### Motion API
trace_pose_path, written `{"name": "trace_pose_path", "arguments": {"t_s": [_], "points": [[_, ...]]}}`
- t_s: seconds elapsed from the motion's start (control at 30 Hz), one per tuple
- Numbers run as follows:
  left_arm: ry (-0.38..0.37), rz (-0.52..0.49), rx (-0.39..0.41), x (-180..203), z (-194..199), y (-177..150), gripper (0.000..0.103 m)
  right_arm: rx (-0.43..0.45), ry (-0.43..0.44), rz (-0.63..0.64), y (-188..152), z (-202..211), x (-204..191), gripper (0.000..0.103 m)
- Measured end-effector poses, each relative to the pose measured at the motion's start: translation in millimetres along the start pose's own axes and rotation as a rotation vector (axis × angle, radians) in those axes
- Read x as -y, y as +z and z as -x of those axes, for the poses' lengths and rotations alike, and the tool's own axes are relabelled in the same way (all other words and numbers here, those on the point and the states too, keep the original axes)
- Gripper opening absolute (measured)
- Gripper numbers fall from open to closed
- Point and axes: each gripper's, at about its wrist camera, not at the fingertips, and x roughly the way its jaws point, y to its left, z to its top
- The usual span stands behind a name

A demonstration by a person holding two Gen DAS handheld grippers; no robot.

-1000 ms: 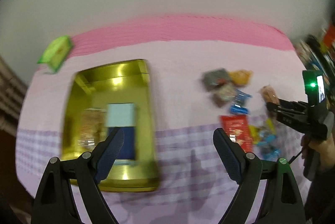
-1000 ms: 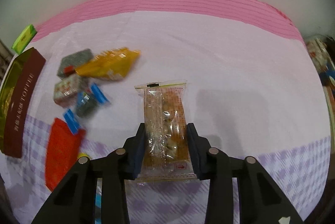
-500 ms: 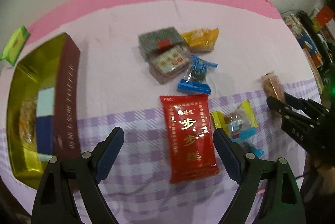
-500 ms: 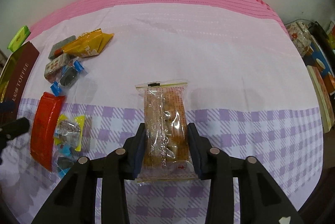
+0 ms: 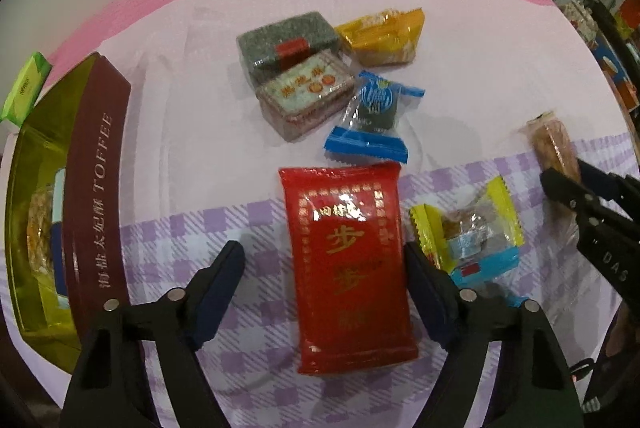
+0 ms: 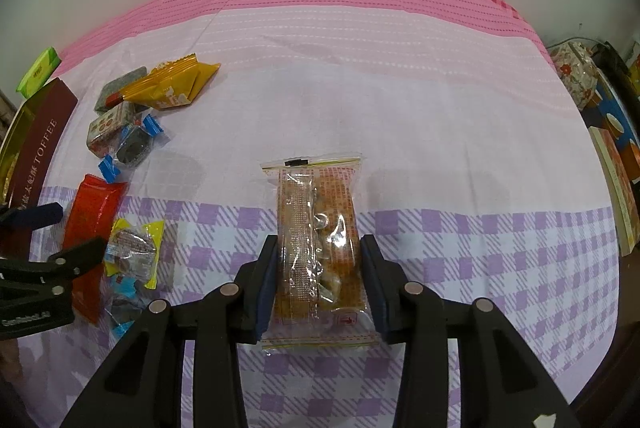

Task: Organize snacks
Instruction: 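Grasp the red bag with the left tool and carry it over the tin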

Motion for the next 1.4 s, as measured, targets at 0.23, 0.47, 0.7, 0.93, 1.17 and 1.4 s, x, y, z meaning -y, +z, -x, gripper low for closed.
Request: {"name": "trace_pose_path", "arguments": {"t_s": [0.23,0.47,0.7,0.93,1.17,1.4], "points": [[-0.03,-0.022,0.025,-2.7,0.0,-9.9,0.065,0.0,0.0,-0.003,-0.2,0.2,-0.1,0.039],[-0.042,-0.044,0.041,-5.7,10.3,-15.0,0.047,0.0,-0.001,-0.005,-0.6,0.0,-0.5,0.039],[-0.063,-0.026,0.014,-15.3,18.8,-18.7,0.046,-0.001,-0.002,-0.005,-0.5,-0.3,-0.5,0.04],[-0.086,-0.025,0.051,-26.6,44.6,-17.7,0.046,-0.001,-0.003,-0.004,-0.7,-0.3,-0.2,0.04],[-0.067,0.009,0.156,-64.5,94.1,-0.5,0.046,0.0,-0.004,-0.003,-0.4,-0.7,-0.1,0.04],[0.04,0.08,0.191,-134.9,112.2,11.0,0.046,-0.001,-0.005,-0.005,-0.4,-1.0,-1.1,0.04]]}}
